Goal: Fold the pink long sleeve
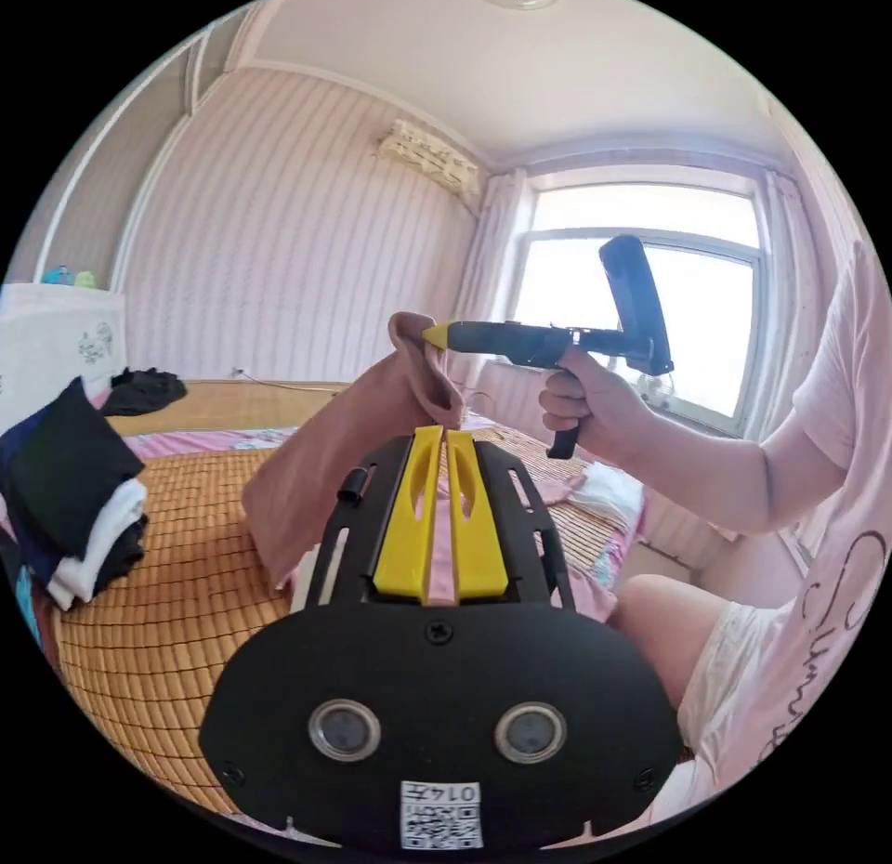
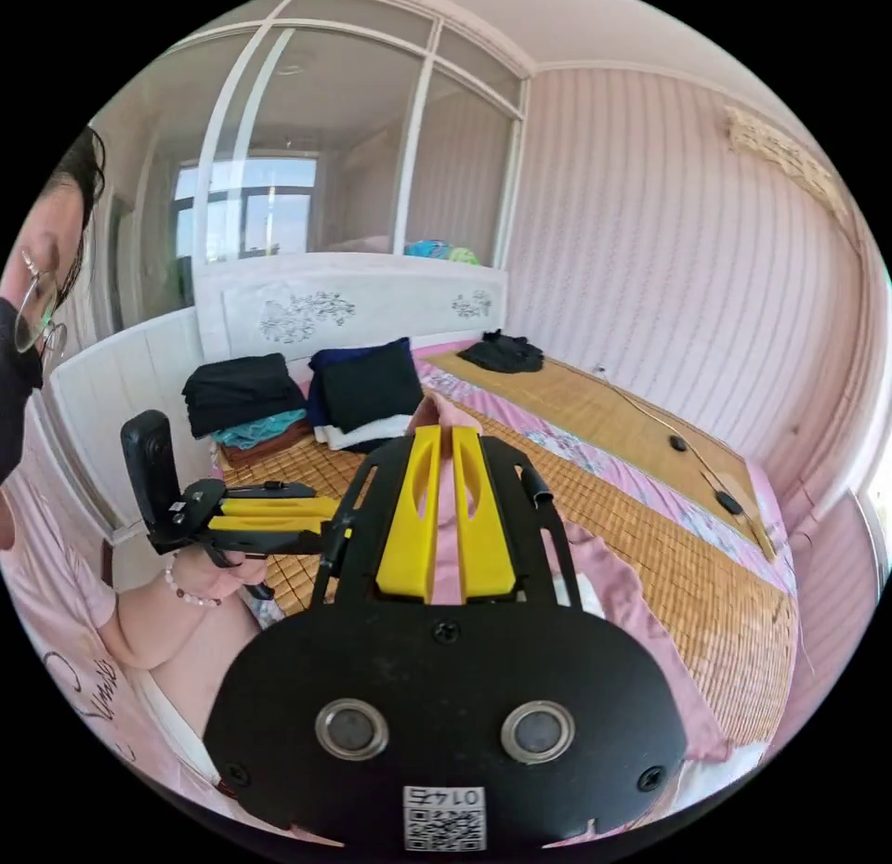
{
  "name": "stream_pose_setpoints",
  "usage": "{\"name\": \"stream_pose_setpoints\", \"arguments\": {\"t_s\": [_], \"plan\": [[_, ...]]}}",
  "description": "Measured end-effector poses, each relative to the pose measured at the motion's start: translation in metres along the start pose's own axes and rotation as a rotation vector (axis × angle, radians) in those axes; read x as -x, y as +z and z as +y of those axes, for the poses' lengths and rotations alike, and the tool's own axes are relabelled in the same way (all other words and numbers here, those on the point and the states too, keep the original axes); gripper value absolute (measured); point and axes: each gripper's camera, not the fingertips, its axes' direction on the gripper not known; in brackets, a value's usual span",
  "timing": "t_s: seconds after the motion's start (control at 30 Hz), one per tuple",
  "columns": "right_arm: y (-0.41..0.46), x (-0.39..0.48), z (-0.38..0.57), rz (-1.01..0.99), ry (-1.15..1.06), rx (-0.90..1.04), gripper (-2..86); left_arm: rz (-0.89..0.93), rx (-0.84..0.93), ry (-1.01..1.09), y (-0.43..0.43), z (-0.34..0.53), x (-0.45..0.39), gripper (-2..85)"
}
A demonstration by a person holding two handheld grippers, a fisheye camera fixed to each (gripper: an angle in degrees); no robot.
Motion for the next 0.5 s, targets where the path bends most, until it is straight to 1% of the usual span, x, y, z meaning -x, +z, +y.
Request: {"name": "stream_pose_setpoints", "arguments": {"t_s": [0.03, 0.07, 0.1, 0.13, 0.17, 0.2, 0.27, 0.3, 0.33, 0.37, 0.5], "plan": [[-0.013, -0.011, 0.014, 0.056, 0.025, 0.018, 0.2, 0.104, 0.033, 0.009, 0.024, 0.006, -0.020, -0.6], [-0.033, -0.033, 0.045, 0.155, 0.089, 0.076, 0.3, 0.190, 0.089, -0.005, 0.050, 0.015, -0.035, -0.7], [-0.046, -0.054, 0.080, 0.216, 0.165, 0.157, 0.3, 0.229, 0.123, -0.009, 0.062, 0.020, -0.042, -0.7], [-0.050, -0.064, 0.098, 0.235, 0.204, 0.202, 0.4, 0.295, 0.206, -0.014, 0.087, 0.032, -0.054, -0.7], [-0.053, -0.082, 0.137, 0.254, 0.292, 0.302, 0.4, 0.328, 0.280, -0.010, 0.107, 0.044, -0.065, -0.6], [-0.051, -0.094, 0.172, 0.255, 0.366, 0.395, 0.4, 0.332, 0.310, -0.007, 0.116, 0.051, -0.070, -0.5], [-0.044, -0.105, 0.215, 0.246, 0.432, 0.489, 0.5, 0.296, 0.425, 0.014, 0.146, 0.074, -0.079, 0.9], [-0.037, -0.111, 0.237, 0.232, 0.463, 0.538, 0.6, 0.276, 0.455, 0.018, 0.152, 0.080, -0.079, 1.5], [-0.034, -0.114, 0.245, 0.224, 0.482, 0.559, 0.6, 0.227, 0.509, 0.020, 0.164, 0.089, -0.077, 2.7], [-0.030, -0.119, 0.257, 0.211, 0.512, 0.572, 0.7, 0.168, 0.552, 0.017, 0.173, 0.097, -0.071, 3.7], [-0.035, -0.137, 0.274, 0.190, 0.541, 0.569, 1.7, -0.028, 0.609, 0.005, 0.193, 0.104, -0.036, 4.8]]}}
